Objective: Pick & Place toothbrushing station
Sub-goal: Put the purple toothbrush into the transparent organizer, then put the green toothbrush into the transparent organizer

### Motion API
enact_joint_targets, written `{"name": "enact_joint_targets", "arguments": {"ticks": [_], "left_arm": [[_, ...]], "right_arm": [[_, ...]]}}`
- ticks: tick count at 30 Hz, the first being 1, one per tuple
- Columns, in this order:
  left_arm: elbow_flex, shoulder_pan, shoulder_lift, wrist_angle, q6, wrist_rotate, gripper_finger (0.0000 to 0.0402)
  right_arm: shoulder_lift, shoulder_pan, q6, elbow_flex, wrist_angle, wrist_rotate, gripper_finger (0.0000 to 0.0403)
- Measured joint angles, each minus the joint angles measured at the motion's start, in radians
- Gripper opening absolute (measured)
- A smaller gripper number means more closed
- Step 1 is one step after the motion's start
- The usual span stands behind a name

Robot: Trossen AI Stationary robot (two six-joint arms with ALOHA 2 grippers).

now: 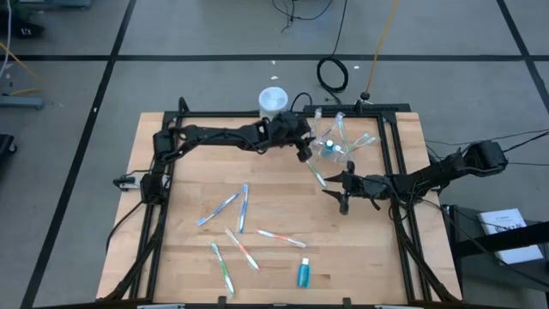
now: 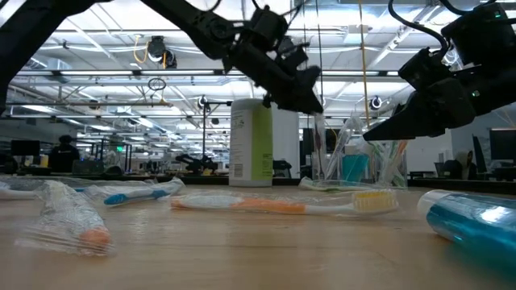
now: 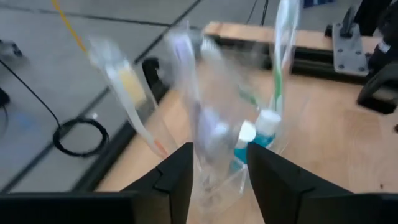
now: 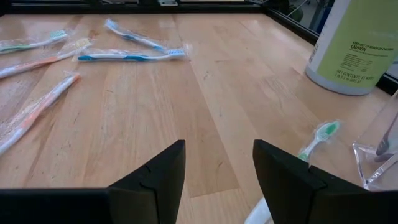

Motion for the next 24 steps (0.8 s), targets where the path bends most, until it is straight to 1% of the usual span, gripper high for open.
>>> {"name": "enact_joint_targets", "arguments": {"ticks": [10,12,16,18,20,24], "left_arm": [[0.000,-0.044,-0.135,-0.055,0.117,-0.023,0.0157],[0.000,-0.051,-0.152,-0.075,0.132,-0.073,0.0157],[0.000,-0.064,-0.183,-0.185,0.112,-0.252,0.0157],[0.000,-0.073,-0.198,-0.255,0.100,-0.322,0.0157],[0.000,-0.086,-0.214,-0.324,0.086,-0.355,0.0157],[0.000,-0.125,-0.251,-0.457,0.013,-0.359,0.0157]], "right_arm": [[0.000,0.000,0.003,0.000,-0.019,0.000,0.0183],[0.000,0.000,0.003,0.000,-0.032,0.000,0.0183],[0.000,0.000,0.003,0.000,-0.055,0.000,0.0183],[0.000,0.000,0.003,0.000,-0.058,0.000,0.0183],[0.000,0.000,0.004,0.000,-0.058,0.000,0.0183],[0.000,0.000,0.047,0.000,-0.056,0.001,0.0183]]}}
